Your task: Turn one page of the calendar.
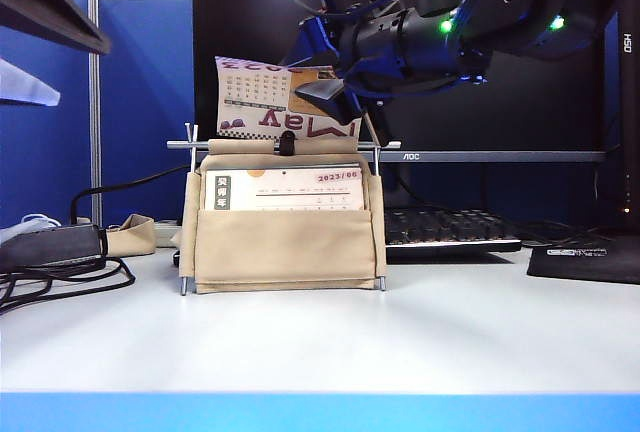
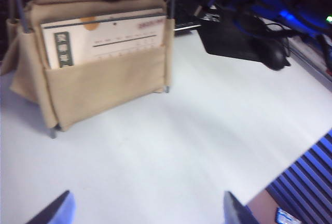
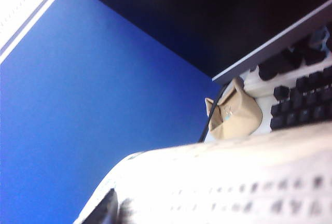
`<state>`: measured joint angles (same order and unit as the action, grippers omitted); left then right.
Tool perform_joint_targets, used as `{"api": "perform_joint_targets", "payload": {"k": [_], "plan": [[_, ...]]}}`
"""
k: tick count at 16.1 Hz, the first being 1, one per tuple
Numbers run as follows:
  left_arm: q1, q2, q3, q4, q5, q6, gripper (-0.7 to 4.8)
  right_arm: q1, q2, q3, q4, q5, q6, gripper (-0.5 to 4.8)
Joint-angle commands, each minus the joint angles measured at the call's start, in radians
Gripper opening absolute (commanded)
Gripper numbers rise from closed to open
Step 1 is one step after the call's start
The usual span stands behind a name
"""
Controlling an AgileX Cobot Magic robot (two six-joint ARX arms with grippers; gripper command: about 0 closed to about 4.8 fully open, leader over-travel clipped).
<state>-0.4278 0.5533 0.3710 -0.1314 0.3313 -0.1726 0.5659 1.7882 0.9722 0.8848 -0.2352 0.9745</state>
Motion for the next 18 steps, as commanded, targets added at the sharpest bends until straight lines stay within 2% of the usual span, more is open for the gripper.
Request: {"api": "perform_joint_targets", "payload": {"k": [1, 10, 15, 17, 18], "plan": [[0.000, 0.000, 0.004, 0.004, 0.006, 0.000, 3.73, -0.022, 0.001, 0.006, 0.034, 0.036, -0.004, 2.55], [0.000, -0.001, 0.004, -0.010, 0.009, -0.005, 3.73, -0.040, 0.029, 0.127, -0.003, 0.023, -0.044, 2.56], [0.000, -0.002, 0.004, -0.029, 0.014, -0.022, 3.73, -0.042, 0.033, 0.129, 0.009, 0.024, -0.045, 2.56], [0.000, -0.002, 0.004, -0.029, 0.022, -0.022, 3.72, -0.042, 0.031, 0.129, 0.045, -0.021, -0.121, 2.51], [0.000, -0.004, 0.004, -0.011, 0.032, -0.023, 3.60, -0.051, 0.020, 0.127, 0.119, -0.080, -0.194, 2.01]]}}
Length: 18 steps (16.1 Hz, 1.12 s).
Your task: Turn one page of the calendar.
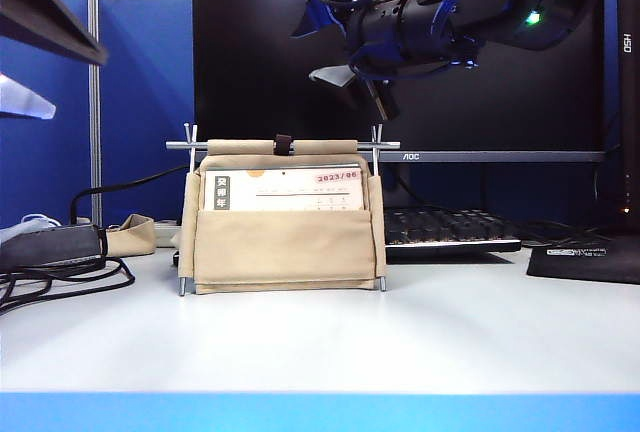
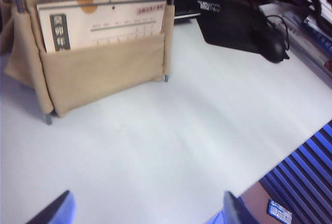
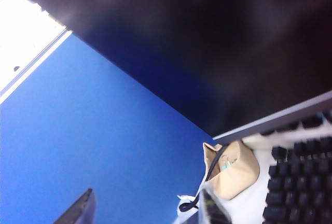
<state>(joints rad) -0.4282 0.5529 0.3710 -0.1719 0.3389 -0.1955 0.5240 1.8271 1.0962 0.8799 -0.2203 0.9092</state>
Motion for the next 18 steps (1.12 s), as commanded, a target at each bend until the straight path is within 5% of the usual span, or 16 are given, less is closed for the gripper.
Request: {"api": "perform_joint_targets", "payload": {"k": [1, 3, 5, 6, 8, 12, 16, 18], "plan": [[0.000, -0.010, 0.006, 0.056, 0.025, 0.000, 3.21, -0.016, -0.043, 0.003, 0.175, -0.136, -0.214, 1.24], [0.001, -0.050, 0.048, 0.064, 0.013, 0.027, 0.89, -0.058, -0.207, 0.003, 0.023, -0.160, -0.375, 0.51], [0.001, -0.105, 0.122, 0.025, -0.030, 0.104, -0.05, -0.103, -0.421, 0.001, -0.406, -0.102, -0.609, -0.08], [0.001, -0.169, 0.164, -0.071, -0.098, 0.177, -0.05, -0.106, -0.569, -0.020, -0.665, -0.007, -0.808, -0.08], [0.001, -0.252, 0.159, -0.171, -0.188, 0.195, -0.05, -0.107, -0.755, -0.136, -0.759, 0.020, -0.826, -0.08], [0.001, -0.382, 0.049, -0.148, -0.204, 0.127, -0.05, -0.101, -1.211, -0.542, -0.799, 0.207, -0.715, -0.08], [0.001, -0.384, -0.182, 0.025, -0.128, 0.060, -0.05, -0.097, -1.669, -0.943, -0.899, 0.242, -0.501, -0.08], [0.001, -0.385, -0.231, 0.054, -0.138, 0.056, -0.05, -0.099, -1.775, -1.015, -0.920, 0.248, -0.519, -0.08]]}}
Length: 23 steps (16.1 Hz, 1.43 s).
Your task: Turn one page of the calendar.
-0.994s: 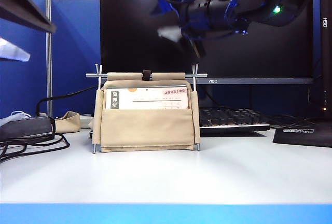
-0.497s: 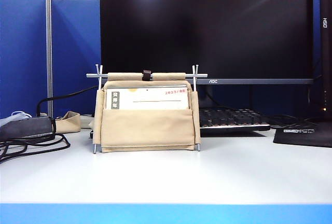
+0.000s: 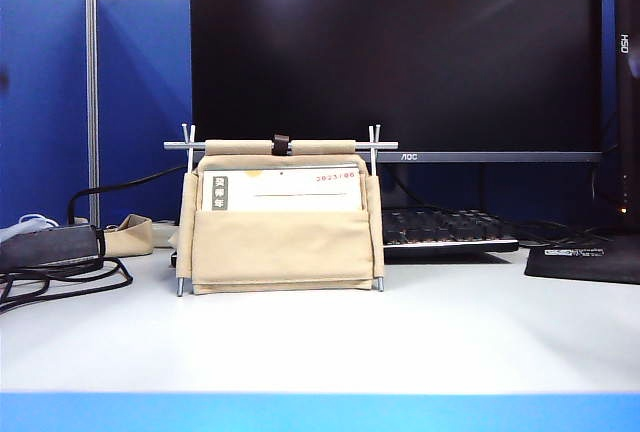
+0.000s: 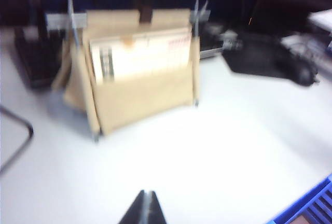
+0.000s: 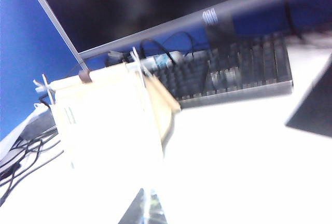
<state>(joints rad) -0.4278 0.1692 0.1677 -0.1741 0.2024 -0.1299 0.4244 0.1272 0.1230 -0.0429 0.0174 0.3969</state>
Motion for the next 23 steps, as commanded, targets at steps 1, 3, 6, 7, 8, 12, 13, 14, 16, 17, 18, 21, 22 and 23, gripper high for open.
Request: {"api": "perform_joint_targets", "payload": {"k": [1, 3, 6, 7, 8, 12, 13, 14, 16, 17, 18, 21, 22, 23], "plan": [[0.000, -0.001, -0.042, 0.056, -0.004, -0.009, -0.05, 0.001, -0.126, -0.077, -0.046, 0.010, -0.031, -0.08], [0.001, -0.006, -0.062, 0.048, -0.035, -0.008, -0.05, -0.001, -0.124, -0.089, -0.151, 0.010, -0.039, -0.08], [0.001, -0.006, -0.093, 0.029, -0.061, -0.009, -0.05, -0.002, -0.125, -0.099, -0.189, 0.011, -0.045, -0.08], [0.001, -0.006, -0.100, 0.026, -0.070, -0.008, -0.05, -0.003, -0.125, -0.099, -0.192, 0.010, -0.060, -0.08], [0.001, -0.006, -0.111, 0.025, -0.076, -0.008, -0.05, -0.003, -0.125, -0.099, -0.192, 0.010, -0.081, -0.08], [0.001, -0.005, -0.158, -0.004, -0.171, -0.004, -0.05, -0.003, -0.125, -0.099, -0.192, 0.010, -0.084, -0.08], [0.001, -0.005, -0.158, -0.012, -0.173, -0.004, -0.05, -0.003, -0.125, -0.099, -0.192, 0.010, -0.084, -0.08], [0.001, -0.005, -0.158, -0.011, -0.173, -0.005, -0.05, -0.003, -0.125, -0.099, -0.192, 0.010, -0.084, -0.08], [0.001, -0.005, -0.158, -0.011, -0.190, -0.005, -0.05, -0.003, -0.125, -0.099, -0.192, 0.010, -0.084, -0.08], [0.001, -0.005, -0.158, -0.012, -0.203, -0.005, -0.04, -0.003, -0.125, -0.099, -0.192, 0.007, -0.084, -0.08], [0.001, -0.005, -0.158, -0.012, -0.203, -0.005, -0.03, -0.003, -0.125, -0.099, -0.192, 0.006, -0.083, -0.08], [0.001, -0.006, -0.158, -0.011, -0.199, -0.009, -0.02, 0.001, -0.125, -0.098, -0.191, 0.006, -0.084, -0.08], [0.001, -0.006, -0.158, -0.011, -0.199, -0.009, -0.02, 0.001, -0.125, -0.098, -0.191, 0.006, -0.084, -0.08], [0.001, -0.006, -0.158, -0.011, -0.199, -0.009, -0.02, 0.001, -0.125, -0.098, -0.191, 0.006, -0.084, -0.08]]}}
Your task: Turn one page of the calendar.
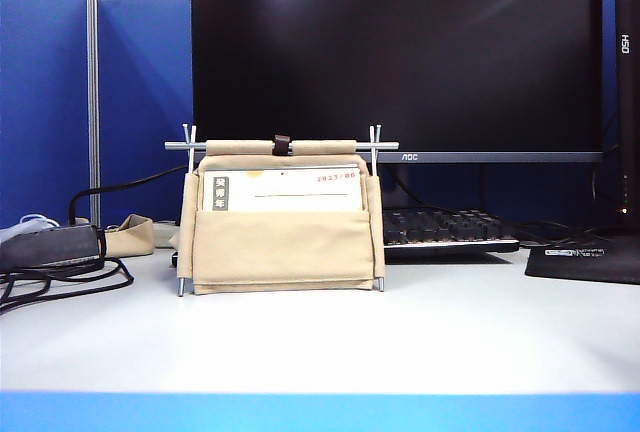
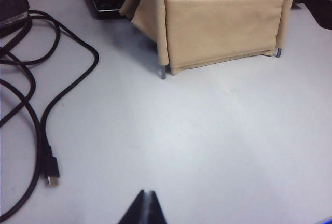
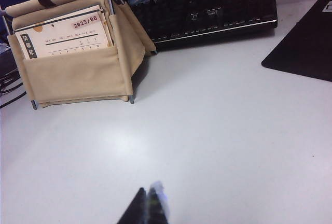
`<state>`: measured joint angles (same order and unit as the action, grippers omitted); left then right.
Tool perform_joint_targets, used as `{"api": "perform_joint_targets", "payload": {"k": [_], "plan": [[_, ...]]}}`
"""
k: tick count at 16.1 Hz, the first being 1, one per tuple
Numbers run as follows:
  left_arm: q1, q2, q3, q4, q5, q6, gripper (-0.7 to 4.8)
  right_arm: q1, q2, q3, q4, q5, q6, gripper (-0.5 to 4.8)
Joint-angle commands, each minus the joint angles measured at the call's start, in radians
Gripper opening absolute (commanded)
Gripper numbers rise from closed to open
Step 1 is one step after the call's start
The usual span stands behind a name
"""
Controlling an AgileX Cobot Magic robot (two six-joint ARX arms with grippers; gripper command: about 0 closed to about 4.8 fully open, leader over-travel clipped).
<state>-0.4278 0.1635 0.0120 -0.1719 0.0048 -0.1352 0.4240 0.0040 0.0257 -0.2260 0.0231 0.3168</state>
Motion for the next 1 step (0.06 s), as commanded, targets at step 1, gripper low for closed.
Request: {"api": "perform_joint_targets", "payload": {"k": [1], "plan": [[0.001, 0.000, -0.002, -0.014, -0.002, -0.003, -0.02, 0.002, -0.002, -0.001, -0.008, 0.001, -0.003, -0.08]]}}
